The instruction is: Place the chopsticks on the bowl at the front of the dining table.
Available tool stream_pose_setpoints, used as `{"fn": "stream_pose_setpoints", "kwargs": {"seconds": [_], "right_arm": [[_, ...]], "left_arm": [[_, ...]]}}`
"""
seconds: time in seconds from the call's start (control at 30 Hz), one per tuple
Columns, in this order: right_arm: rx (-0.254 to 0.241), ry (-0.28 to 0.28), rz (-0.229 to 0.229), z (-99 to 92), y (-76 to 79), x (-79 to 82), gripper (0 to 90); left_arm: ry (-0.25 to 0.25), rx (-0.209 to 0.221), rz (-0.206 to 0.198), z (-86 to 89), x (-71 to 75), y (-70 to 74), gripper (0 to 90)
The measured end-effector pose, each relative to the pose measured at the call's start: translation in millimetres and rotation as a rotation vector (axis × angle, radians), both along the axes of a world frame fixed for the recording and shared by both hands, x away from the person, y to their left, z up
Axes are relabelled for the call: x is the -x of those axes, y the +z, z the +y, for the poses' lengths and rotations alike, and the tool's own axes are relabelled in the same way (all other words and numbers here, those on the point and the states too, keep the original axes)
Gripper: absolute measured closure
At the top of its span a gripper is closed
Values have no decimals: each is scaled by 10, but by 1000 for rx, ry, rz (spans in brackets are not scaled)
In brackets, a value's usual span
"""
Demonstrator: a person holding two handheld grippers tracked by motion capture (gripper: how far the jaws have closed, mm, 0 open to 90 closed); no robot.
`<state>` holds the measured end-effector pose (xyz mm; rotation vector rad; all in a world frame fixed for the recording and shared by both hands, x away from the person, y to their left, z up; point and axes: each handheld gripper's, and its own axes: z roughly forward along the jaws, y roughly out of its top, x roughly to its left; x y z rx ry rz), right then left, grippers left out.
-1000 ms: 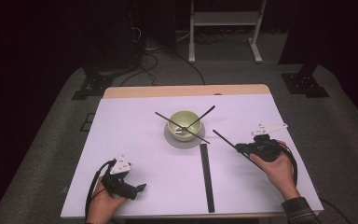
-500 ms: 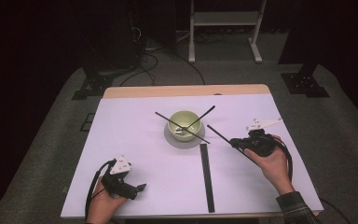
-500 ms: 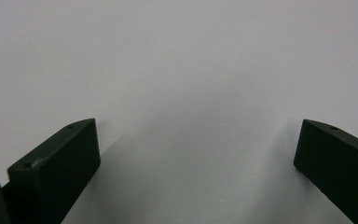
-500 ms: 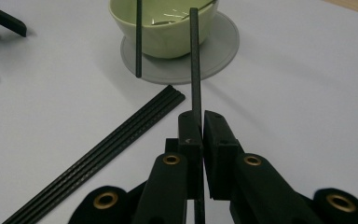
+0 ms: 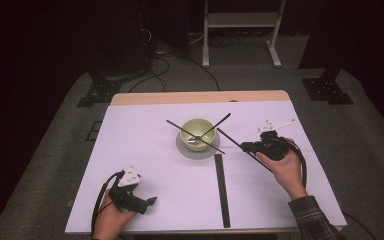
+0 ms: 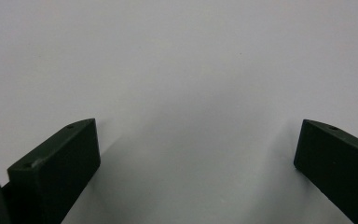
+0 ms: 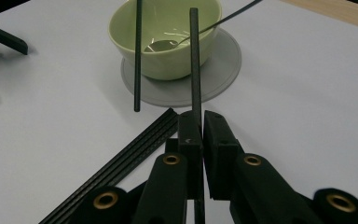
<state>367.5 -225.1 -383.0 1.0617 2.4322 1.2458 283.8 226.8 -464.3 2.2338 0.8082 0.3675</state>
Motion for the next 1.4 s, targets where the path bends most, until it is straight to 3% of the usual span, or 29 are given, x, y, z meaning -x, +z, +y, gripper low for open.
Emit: {"fn": "stream_pose_setpoints", "kwargs": {"seconds": [0.53, 1.4], "right_arm": [[-6, 5, 1, 177, 87, -217, 857], [4, 39, 2, 640, 201, -563, 857]], "left_arm": [[-1, -1, -1, 0, 0, 0, 0], [2, 2, -1, 0, -1, -2, 0]]}}
